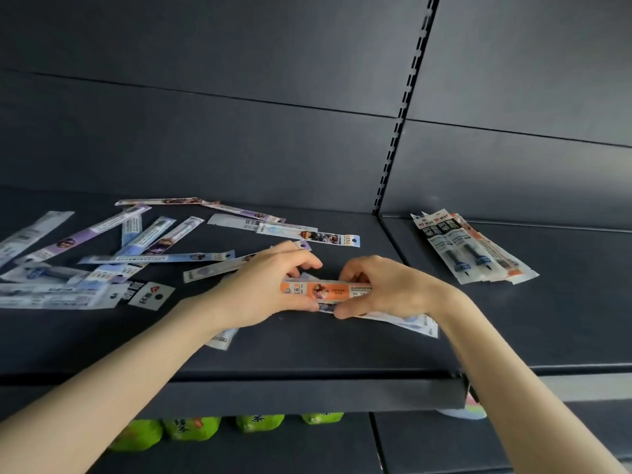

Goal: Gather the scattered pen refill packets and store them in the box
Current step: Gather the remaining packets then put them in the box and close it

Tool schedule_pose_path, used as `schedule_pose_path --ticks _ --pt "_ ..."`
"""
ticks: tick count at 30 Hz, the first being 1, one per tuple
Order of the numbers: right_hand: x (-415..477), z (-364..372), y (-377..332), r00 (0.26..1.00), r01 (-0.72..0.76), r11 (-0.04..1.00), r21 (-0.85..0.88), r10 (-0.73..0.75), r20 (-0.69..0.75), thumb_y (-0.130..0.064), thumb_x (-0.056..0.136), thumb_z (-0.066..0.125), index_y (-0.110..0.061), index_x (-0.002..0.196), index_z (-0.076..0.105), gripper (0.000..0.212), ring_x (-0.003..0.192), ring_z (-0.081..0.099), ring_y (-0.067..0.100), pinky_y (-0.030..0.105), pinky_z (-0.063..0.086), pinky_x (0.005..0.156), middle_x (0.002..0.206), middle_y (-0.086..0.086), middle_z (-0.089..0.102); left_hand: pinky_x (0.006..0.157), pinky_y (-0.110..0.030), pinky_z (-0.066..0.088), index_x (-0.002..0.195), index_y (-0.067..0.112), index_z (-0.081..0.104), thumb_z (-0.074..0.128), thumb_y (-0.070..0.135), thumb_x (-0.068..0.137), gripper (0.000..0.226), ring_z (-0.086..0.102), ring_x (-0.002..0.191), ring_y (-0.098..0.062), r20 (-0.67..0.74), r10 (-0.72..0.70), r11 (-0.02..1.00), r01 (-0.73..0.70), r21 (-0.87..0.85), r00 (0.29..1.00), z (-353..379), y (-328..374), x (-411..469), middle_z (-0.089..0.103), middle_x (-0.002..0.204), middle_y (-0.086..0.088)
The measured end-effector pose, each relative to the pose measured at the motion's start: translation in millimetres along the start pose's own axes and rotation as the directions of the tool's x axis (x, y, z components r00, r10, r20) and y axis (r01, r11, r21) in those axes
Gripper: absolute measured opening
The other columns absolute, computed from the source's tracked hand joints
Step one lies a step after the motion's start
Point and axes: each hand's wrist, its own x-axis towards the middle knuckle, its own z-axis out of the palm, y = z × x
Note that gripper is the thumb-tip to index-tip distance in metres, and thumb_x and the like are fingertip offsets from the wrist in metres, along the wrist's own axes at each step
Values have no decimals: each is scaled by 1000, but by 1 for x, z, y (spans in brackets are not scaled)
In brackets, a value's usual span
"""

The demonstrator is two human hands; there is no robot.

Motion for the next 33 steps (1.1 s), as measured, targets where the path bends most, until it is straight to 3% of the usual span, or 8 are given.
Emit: schedule_pose_path --ticks 3,7,11,15,18,20,25,33 --pt "1 -1 -2 1000 7 1000 9 -7 -7 -33 75 77 -22 96 54 33 69 52 6 23 37 59 84 -8 58 80 -8 43 122 29 56 80 33 70 57 53 98 7 -46 -13 999 12 -29 999 -3 -2 -2 48 107 25" --pt "1 -3 0 1000 -1 997 75 1 -9 -26 75 78 -16 99 57 33 62 54 7 11 36 48 90 -2 64 91 -24 45 122 28 57 82 36 66 62 57 101 -2 -90 -94 995 91 -40 991 -11 -10 -3 59 113 12" --pt "3 -5 4 998 -7 989 147 16 -62 -21 76 78 -16 97 64 26 59 54 6 8 36 48 86 0 65 88 -20 44 117 27 60 84 29 66 56 57 102 0 -131 -164 983 150 -108 978 -19 -13 -3 62 107 14" --pt "3 -9 9 988 23 969 247 15 -153 -20 78 77 -14 97 65 23 61 53 10 13 39 54 82 3 65 97 -32 44 132 24 46 86 33 62 81 51 113 -5 -321 -323 898 181 -401 890 -24 -6 0 53 122 12" --pt "4 -15 11 980 63 929 365 13 -200 -20 77 78 -15 92 64 20 64 56 13 19 43 62 81 8 67 101 -36 45 133 20 42 86 43 46 100 59 111 -7 -271 -428 766 186 -616 862 -19 -2 3 58 121 7" --pt "6 -18 8 971 109 884 455 3 -239 -15 77 78 -16 87 64 17 61 60 7 19 48 64 76 1 67 101 -36 46 132 16 46 84 41 52 92 62 107 -7 -214 -447 706 196 -680 868 -15 4 4 62 118 2" --pt "18 -14 -6 956 190 775 602 -7 -293 -13 78 76 -12 90 66 16 72 66 15 26 54 71 86 7 71 85 -34 55 114 6 64 61 25 88 32 68 103 -20 -130 -327 558 80 -826 936 -13 25 20 72 108 -9" --pt "28 -6 -3 971 120 722 682 58 -232 -17 78 77 -9 99 68 24 76 68 14 27 54 78 88 3 73 65 -25 58 97 7 69 68 19 84 17 72 84 -21 -196 -487 520 102 -848 851 -7 16 42 75 91 -10"
